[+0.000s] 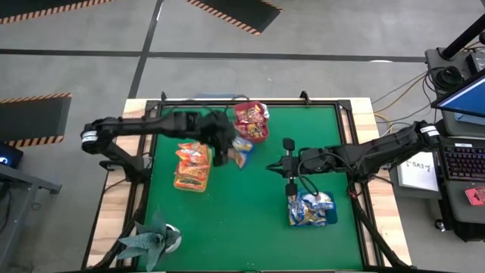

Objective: Sort Maruchan noodles
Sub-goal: Put the blue noodle pack into the blue bin

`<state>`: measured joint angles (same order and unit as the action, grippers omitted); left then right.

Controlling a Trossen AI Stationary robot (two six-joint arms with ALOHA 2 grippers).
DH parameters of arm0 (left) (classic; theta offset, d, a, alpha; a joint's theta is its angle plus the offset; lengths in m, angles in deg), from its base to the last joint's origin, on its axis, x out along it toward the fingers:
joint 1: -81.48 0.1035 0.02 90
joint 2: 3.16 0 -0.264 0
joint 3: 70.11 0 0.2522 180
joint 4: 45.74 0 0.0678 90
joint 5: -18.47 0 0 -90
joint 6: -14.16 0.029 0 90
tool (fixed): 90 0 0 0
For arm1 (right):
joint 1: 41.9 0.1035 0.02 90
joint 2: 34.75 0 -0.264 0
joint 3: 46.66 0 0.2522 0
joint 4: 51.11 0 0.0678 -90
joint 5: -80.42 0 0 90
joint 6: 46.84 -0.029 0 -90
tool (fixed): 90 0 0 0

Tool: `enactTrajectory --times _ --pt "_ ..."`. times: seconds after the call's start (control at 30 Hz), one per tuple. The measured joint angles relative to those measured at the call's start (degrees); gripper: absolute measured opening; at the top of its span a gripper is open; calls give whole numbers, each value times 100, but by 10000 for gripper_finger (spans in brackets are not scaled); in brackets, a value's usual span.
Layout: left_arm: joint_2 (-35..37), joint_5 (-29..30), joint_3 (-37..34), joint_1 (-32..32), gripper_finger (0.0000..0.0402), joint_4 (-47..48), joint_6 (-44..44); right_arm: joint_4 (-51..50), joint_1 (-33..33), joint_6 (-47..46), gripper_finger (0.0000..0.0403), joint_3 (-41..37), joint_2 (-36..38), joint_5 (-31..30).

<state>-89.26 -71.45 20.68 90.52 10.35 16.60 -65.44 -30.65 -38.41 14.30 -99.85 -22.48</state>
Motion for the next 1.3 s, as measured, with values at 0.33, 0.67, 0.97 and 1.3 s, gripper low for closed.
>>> enactTrajectory --times 0.33,0.67,0.97,1.3 --pt "-185 76 -778 -1338 0 -1973 -754 -438 88 -607 9 -114 510 894" --pt "-1135 334 -1021 -1840 0 -2628 -937 -474 87 -1155 9 -234 533 1036" --pt "-1802 347 -1023 -1838 2 -3035 -1071 -513 88 -1971 9 -249 503 1037" --pt "-1764 396 -1023 -1832 87 -3032 -727 -503 77 -3473 9 -249 232 976"
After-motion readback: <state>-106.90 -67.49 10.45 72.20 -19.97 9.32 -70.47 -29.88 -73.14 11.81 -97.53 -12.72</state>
